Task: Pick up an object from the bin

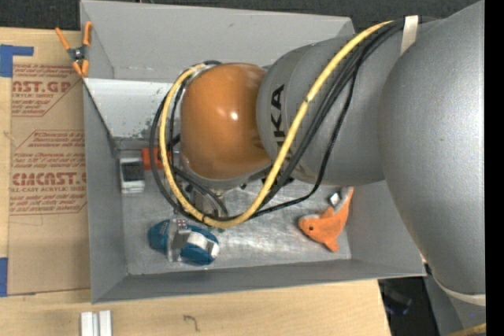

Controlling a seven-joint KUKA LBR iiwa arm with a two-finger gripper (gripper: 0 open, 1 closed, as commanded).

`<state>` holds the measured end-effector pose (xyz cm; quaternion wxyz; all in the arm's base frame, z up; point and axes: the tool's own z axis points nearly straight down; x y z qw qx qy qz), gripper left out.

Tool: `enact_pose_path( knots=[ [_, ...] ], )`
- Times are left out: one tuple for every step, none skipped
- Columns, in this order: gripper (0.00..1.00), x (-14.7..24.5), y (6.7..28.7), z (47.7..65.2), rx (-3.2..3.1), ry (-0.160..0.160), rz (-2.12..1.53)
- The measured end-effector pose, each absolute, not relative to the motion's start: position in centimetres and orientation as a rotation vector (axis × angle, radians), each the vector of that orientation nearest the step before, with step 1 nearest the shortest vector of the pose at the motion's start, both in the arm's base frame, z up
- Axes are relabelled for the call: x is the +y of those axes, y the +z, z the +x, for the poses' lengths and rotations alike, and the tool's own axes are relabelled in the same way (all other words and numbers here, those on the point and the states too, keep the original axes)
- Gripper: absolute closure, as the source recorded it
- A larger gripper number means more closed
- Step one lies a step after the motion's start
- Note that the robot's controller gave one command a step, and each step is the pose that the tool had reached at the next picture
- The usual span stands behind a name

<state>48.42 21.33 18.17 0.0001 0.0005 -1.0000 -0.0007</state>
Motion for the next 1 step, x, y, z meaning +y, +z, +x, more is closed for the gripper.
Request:
enact_pose_path(
  knots=[
    [0.0, 21.33, 18.17, 48.42, -3.141, -0.002, 0.001]
  ],
)
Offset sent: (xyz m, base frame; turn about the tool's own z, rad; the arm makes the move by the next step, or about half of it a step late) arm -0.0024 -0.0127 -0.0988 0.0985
